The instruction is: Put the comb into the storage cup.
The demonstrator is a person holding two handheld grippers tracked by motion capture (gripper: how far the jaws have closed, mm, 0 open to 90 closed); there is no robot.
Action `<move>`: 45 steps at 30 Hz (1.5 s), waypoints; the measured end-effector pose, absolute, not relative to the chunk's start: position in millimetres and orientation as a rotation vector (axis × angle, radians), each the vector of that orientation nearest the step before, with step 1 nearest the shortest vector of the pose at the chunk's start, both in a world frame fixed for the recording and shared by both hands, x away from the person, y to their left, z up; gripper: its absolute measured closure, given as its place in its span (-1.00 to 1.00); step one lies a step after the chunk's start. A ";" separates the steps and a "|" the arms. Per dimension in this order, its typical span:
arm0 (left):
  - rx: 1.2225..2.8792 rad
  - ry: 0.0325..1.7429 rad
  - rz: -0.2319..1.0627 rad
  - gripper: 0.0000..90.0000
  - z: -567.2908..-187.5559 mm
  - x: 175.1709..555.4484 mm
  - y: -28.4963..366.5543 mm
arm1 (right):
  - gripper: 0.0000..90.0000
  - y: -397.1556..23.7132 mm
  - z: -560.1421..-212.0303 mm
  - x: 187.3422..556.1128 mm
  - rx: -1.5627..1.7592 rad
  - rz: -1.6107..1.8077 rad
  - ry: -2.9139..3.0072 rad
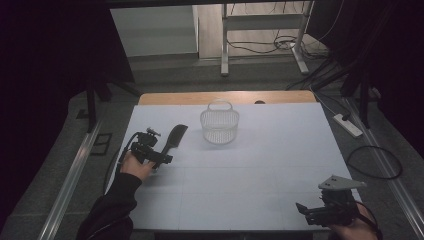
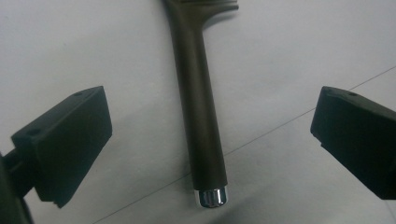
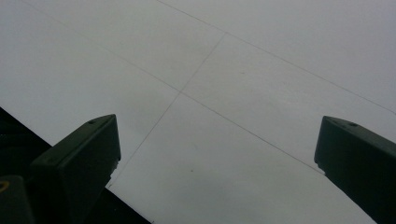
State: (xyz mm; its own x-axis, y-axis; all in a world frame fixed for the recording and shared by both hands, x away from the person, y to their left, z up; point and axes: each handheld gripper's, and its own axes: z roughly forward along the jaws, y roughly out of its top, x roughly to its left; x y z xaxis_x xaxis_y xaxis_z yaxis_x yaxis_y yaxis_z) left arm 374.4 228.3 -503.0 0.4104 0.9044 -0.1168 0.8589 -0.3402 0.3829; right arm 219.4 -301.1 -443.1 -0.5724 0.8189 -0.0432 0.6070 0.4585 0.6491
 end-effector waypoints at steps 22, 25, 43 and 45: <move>2.423 1.573 0.143 -1.00 -525.9 381.2 216.3 | -0.98 -300.6 -443.2 219.3 1.202 0.837 2.367; 2.426 1.591 0.132 -0.95 -523.4 381.9 215.6 | -0.98 -300.5 -443.3 219.4 1.202 0.836 2.368; 2.349 1.593 0.135 0.60 -512.8 375.9 228.8 | -0.98 -299.8 -443.8 219.7 1.198 0.828 2.376; 2.342 1.595 0.127 0.60 -512.8 376.0 230.1 | -0.98 -299.8 -443.8 219.7 1.196 0.828 2.377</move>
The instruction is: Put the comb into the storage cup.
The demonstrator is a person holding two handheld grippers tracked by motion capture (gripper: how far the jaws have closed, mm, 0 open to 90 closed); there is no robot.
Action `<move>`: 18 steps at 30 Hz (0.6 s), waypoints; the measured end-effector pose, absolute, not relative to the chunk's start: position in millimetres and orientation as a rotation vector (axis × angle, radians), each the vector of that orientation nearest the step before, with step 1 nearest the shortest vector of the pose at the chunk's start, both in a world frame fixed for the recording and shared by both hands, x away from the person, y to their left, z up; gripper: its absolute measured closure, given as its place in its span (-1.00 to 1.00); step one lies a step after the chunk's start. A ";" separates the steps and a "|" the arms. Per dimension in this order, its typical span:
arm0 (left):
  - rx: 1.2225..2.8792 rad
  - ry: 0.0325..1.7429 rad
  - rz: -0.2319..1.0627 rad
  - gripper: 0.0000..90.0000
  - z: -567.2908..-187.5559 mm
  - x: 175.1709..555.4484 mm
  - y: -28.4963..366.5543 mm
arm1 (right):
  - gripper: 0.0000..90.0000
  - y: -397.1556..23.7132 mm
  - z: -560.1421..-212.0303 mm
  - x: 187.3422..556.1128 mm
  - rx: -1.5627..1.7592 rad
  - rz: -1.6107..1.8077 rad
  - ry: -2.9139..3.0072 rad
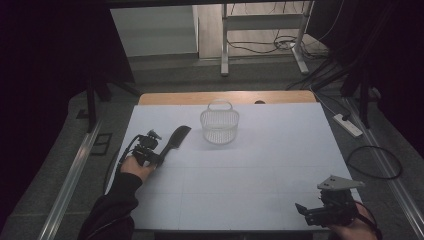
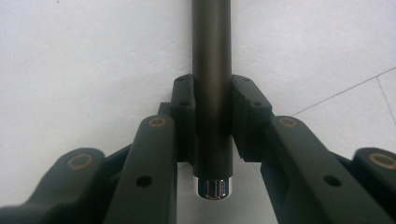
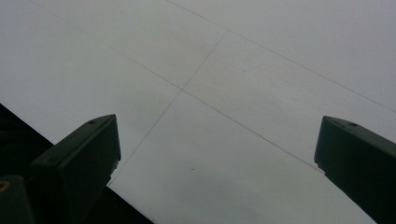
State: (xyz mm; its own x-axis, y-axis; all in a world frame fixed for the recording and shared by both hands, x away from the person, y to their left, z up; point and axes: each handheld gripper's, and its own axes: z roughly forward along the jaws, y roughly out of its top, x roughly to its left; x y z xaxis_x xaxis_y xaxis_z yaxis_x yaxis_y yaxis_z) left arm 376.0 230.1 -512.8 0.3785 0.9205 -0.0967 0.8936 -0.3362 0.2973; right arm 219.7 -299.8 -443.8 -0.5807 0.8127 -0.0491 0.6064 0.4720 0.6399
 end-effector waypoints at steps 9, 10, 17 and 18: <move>2.242 1.612 0.082 0.61 -513.7 374.1 240.6 | -0.98 -299.9 -443.6 219.5 1.195 0.830 2.376; 2.238 1.608 0.087 0.61 -513.0 373.5 241.9 | -0.98 -300.0 -443.5 219.4 1.194 0.831 2.377; 2.162 1.571 0.119 0.61 -504.4 366.6 248.3 | -0.98 -300.0 -443.5 219.4 1.196 0.834 2.375; 2.154 1.564 0.125 0.61 -502.9 365.5 249.0 | -0.98 -300.0 -443.4 219.3 1.195 0.835 2.375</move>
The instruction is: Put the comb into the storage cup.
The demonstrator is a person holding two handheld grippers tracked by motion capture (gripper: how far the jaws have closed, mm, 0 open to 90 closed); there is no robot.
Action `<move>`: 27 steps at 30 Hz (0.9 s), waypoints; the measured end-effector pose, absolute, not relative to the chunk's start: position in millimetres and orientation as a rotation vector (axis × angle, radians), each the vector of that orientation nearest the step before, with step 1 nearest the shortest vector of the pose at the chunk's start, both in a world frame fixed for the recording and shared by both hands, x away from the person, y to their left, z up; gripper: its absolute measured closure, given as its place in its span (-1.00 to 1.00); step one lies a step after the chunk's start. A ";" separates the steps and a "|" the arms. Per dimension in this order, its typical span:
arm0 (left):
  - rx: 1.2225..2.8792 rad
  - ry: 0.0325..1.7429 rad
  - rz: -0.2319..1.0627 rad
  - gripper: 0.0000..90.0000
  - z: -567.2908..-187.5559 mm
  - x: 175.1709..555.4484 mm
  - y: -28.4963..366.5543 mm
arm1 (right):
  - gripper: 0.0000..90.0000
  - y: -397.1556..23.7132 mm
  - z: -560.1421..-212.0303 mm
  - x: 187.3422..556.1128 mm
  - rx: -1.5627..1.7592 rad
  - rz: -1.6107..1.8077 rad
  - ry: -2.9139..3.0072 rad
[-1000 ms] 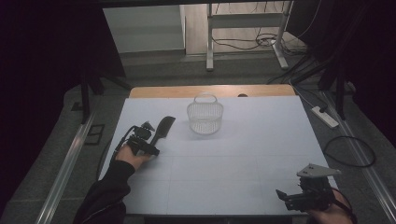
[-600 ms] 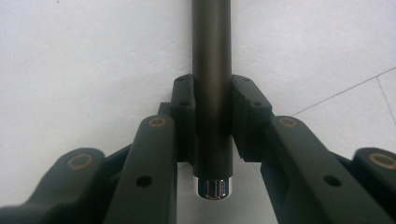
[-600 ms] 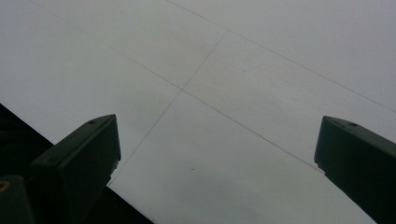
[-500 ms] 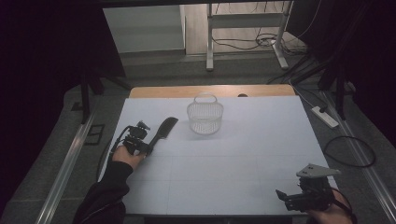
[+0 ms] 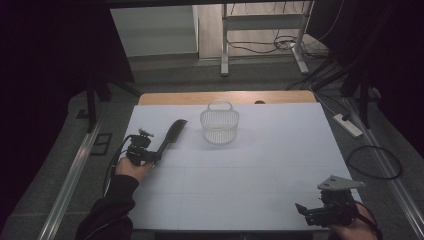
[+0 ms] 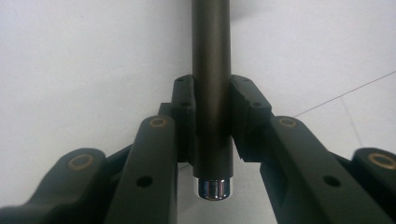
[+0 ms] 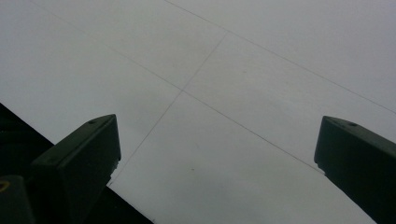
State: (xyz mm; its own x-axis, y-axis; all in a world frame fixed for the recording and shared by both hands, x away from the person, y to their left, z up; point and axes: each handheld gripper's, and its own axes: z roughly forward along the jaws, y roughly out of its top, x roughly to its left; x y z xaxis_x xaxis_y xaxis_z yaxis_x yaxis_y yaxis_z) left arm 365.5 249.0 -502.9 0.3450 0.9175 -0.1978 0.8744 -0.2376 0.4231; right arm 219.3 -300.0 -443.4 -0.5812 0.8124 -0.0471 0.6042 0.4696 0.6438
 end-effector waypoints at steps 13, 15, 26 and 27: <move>2.079 1.490 0.198 0.61 -488.6 349.9 251.8 | -0.98 -300.1 -443.1 218.9 1.191 0.840 2.372; 2.066 1.482 0.205 0.61 -487.3 347.9 252.0 | -0.98 -300.2 -443.1 218.9 1.191 0.841 2.372; 2.030 1.407 0.266 0.61 -474.1 333.4 246.7 | -0.99 -300.3 -442.6 218.4 1.193 0.847 2.367; 2.027 1.400 0.269 0.61 -473.0 331.9 246.2 | -0.99 -300.4 -442.6 218.4 1.192 0.848 2.367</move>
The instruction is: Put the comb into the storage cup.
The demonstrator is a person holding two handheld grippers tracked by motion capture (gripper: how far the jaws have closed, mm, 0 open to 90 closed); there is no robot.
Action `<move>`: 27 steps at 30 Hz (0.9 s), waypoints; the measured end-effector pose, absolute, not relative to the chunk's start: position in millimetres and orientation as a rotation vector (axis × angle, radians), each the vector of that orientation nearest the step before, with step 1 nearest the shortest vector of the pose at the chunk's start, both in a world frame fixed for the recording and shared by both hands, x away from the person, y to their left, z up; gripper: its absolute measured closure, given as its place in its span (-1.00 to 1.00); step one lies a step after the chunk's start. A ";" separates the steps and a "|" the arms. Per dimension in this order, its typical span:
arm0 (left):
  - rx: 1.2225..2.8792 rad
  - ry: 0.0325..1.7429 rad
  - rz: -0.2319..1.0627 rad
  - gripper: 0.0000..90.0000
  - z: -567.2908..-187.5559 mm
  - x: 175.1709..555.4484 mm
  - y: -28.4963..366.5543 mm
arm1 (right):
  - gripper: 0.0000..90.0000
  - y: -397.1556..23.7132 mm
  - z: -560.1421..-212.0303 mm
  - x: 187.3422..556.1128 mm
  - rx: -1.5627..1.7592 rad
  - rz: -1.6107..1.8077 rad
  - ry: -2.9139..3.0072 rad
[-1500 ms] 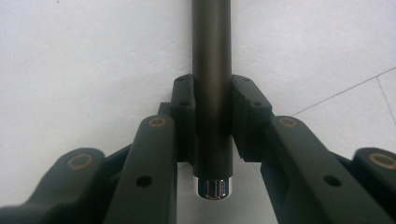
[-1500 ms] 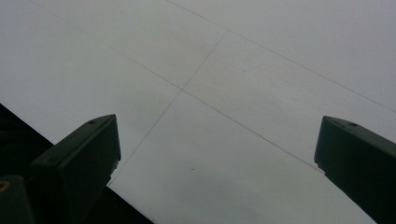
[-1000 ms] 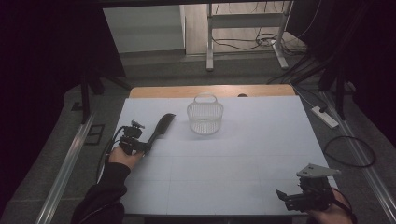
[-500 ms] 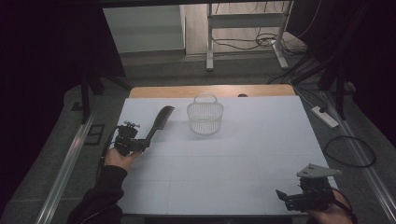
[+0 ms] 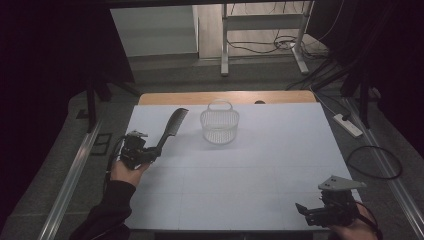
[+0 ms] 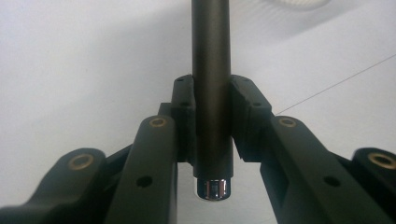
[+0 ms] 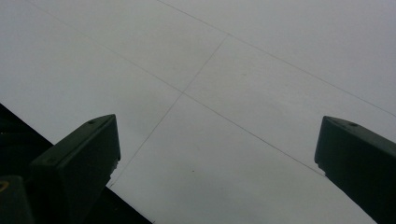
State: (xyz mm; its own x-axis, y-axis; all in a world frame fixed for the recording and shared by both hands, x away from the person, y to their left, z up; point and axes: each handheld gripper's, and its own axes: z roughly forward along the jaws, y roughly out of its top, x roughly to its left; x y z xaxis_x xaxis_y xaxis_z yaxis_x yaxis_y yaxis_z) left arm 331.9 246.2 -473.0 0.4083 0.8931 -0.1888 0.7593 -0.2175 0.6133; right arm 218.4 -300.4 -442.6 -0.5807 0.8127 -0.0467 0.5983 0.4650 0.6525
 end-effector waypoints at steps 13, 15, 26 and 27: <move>1.983 1.304 0.297 0.61 -460.0 310.2 237.9 | -1.00 -301.4 -441.6 217.8 1.184 0.874 2.366; 1.985 1.289 0.285 0.61 -458.7 307.0 236.5 | -1.00 -301.5 -441.3 217.3 1.177 0.882 2.367; 2.015 1.226 0.290 0.61 -454.5 289.4 226.4 | -1.00 -301.0 -440.0 216.1 1.135 0.915 2.380; 2.021 1.219 0.290 0.61 -454.0 287.9 225.5 | -1.00 -301.0 -439.7 215.9 1.130 0.921 2.376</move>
State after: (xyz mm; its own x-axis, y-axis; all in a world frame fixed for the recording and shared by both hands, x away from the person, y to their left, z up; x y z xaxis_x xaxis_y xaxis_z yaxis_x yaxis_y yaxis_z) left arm 287.9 225.5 -454.0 0.5218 0.8347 -0.1760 0.6661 -0.2698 0.6954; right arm 215.9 -301.0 -439.7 -0.6192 0.7844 -0.0357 0.5552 0.4695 0.6866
